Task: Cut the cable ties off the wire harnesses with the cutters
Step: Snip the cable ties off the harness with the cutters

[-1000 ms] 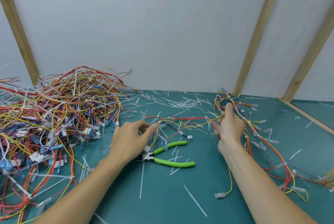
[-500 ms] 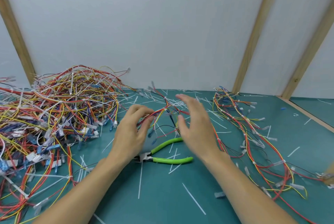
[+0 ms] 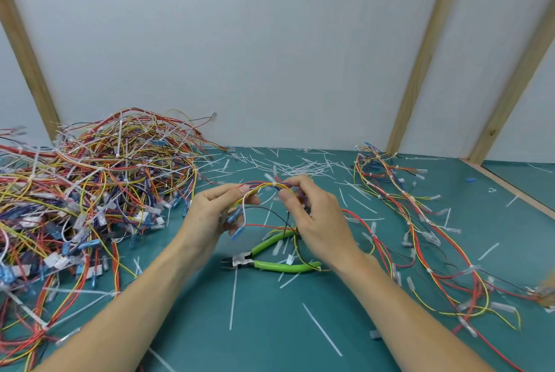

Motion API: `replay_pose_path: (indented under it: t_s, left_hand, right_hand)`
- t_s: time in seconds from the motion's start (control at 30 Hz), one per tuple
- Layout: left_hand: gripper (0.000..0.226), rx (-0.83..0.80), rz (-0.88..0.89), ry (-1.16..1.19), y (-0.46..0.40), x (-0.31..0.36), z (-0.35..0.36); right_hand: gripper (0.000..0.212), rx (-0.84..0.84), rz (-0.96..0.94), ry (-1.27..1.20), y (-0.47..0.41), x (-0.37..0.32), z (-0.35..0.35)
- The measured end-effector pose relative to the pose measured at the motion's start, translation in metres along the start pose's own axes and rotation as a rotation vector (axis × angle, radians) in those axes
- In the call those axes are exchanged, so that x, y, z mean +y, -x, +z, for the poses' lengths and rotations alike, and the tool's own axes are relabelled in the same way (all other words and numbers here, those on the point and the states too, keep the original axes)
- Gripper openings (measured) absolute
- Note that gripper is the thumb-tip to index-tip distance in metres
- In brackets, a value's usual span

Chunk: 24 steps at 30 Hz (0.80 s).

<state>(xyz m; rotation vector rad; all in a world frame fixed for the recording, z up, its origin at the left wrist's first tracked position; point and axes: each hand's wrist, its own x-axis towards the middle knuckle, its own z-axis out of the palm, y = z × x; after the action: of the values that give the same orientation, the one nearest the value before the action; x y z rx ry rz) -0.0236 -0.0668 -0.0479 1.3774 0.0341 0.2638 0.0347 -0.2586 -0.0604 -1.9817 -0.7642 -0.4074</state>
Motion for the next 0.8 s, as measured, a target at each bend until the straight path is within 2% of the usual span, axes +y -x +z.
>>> replay_pose_path:
  t_s: [0.1,0.2,0.27,0.37,0.47,0.57,0.67,0.8]
  left_hand:
    - [0.014,0.07,0.065,-0.153,0.0,0.0,0.0]
    - [0.028,0.153,0.214,-0.202,0.002,0.001,-0.001]
    - [0.023,0.214,0.316,-0.259,0.003,0.002,-0.002]
    - [0.005,0.293,0.527,-0.672,0.004,0.0,-0.002]
    - [0.012,0.217,0.665,-0.971,0.008,-0.006,0.006]
    - [0.023,0.149,0.681,-1.016,0.007,-0.009,0.008]
    - [0.017,0.135,0.717,-0.982,0.005,-0.01,0.006]
    - [0.014,0.161,0.716,-0.895,0.003,-0.012,0.004]
  right_hand:
    - [0.021,0.049,-0.017,0.026,0.002,-0.002,-0.001]
    - [0.028,0.078,0.012,0.089,0.003,-0.001,-0.001]
    - [0.033,0.089,0.023,0.115,0.004,-0.001,0.0]
    - [0.029,0.114,0.014,0.147,0.004,-0.001,0.001]
    - [0.019,0.11,-0.027,0.174,0.005,-0.001,0.003]
    - [0.017,0.08,-0.059,0.182,0.006,-0.003,0.004]
    - [0.008,0.041,-0.1,0.185,0.007,-0.007,0.006]
    - [0.029,0.052,-0.063,0.189,0.008,-0.011,0.006]
